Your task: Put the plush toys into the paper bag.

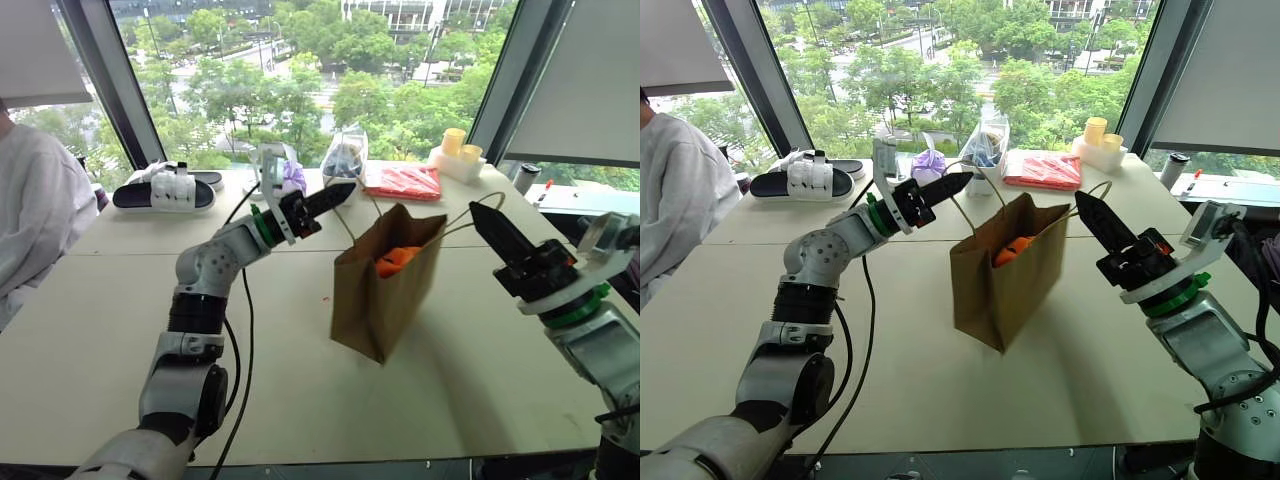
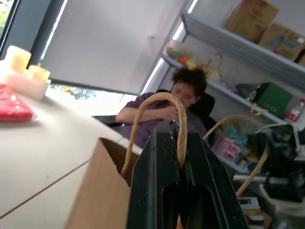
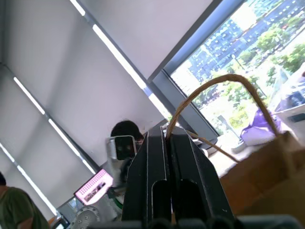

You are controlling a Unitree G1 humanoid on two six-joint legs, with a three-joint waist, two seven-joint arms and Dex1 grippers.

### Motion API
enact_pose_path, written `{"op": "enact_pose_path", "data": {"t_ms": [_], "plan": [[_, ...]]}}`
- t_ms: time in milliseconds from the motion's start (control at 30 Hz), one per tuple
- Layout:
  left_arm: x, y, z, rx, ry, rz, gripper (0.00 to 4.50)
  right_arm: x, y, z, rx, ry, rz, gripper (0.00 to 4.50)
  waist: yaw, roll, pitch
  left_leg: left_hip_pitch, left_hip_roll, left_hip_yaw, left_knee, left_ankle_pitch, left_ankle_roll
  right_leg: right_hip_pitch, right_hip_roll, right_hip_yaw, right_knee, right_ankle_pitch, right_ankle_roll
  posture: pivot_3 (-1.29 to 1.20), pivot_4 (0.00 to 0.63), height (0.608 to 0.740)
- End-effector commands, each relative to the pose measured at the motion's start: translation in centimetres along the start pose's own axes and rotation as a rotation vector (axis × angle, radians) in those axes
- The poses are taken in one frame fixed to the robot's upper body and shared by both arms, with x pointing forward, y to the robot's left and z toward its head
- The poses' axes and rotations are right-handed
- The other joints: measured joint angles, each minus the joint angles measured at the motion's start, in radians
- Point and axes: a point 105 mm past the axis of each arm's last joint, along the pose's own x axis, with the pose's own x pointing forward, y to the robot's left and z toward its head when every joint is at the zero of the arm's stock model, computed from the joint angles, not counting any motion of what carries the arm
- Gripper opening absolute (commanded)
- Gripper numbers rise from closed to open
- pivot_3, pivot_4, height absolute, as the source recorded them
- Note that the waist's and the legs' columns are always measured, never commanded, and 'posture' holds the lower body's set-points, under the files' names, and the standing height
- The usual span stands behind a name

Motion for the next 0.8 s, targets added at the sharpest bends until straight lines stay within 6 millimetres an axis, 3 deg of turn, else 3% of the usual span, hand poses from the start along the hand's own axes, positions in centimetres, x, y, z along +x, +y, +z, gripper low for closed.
{"op": "enact_pose_path", "data": {"t_ms": [33,167,233,333,500,600,800], "plan": [[0.4,0.1,-0.4,0.051,0.016,-0.003,0.00,0.3,0.6,0.1,-0.021,0.003,0.019,0.03,0.002,-0.001,0.000,-0.001,0.000,0.000,0.000,0.000,0.000,-0.001,0.000,0.000,0.000,0.000,0.000,0.00,0.150,0.740],[0.5,0.2,-0.8,0.031,0.006,-0.003,0.00,0.0,-0.2,-2.0,-0.037,0.097,-0.018,0.03,0.003,-0.001,0.000,-0.001,0.000,0.000,0.000,0.000,0.000,-0.001,0.000,0.000,0.000,0.000,0.000,0.00,0.150,0.740],[0.5,0.1,-0.8,0.022,-0.003,-0.005,0.56,-0.2,-0.5,-2.1,-0.031,0.091,-0.035,0.57,0.002,-0.001,0.000,0.000,0.000,0.000,0.000,0.000,0.000,-0.001,0.000,0.000,0.000,0.000,0.000,0.00,0.150,0.740],[0.4,-0.1,-0.9,0.001,-0.014,-0.018,1.83,-0.7,-0.7,-2.4,-0.031,0.095,-0.044,1.85,0.000,-0.001,0.000,0.000,0.000,0.000,0.000,0.000,0.000,-0.001,0.000,0.000,0.000,0.000,0.000,0.00,0.150,0.740],[0.0,-0.3,-0.1,0.004,-0.053,-0.025,4.38,-2.6,-0.6,-2.7,-0.043,0.128,-0.074,4.45,0.002,-0.001,0.000,0.000,0.000,0.000,0.000,0.000,0.000,-0.001,0.000,0.000,0.000,0.000,0.000,0.00,0.150,0.740],[-0.8,-0.4,0.4,0.000,-0.065,-0.035,4.38,-4.1,-0.1,-2.6,-0.035,0.134,-0.077,4.45,0.003,-0.001,0.001,0.000,0.000,0.000,0.000,0.000,0.000,-0.001,0.000,0.000,0.000,0.000,0.000,0.00,0.150,0.740],[-4.5,-1.4,0.5,-0.037,-0.041,-0.066,4.38,-6.8,0.6,-2.8,-0.013,0.150,-0.111,4.45,-0.004,-0.001,0.000,0.001,0.001,0.000,0.000,0.000,0.001,0.000,0.000,0.001,0.000,0.000,0.000,0.00,0.150,0.740]]}}
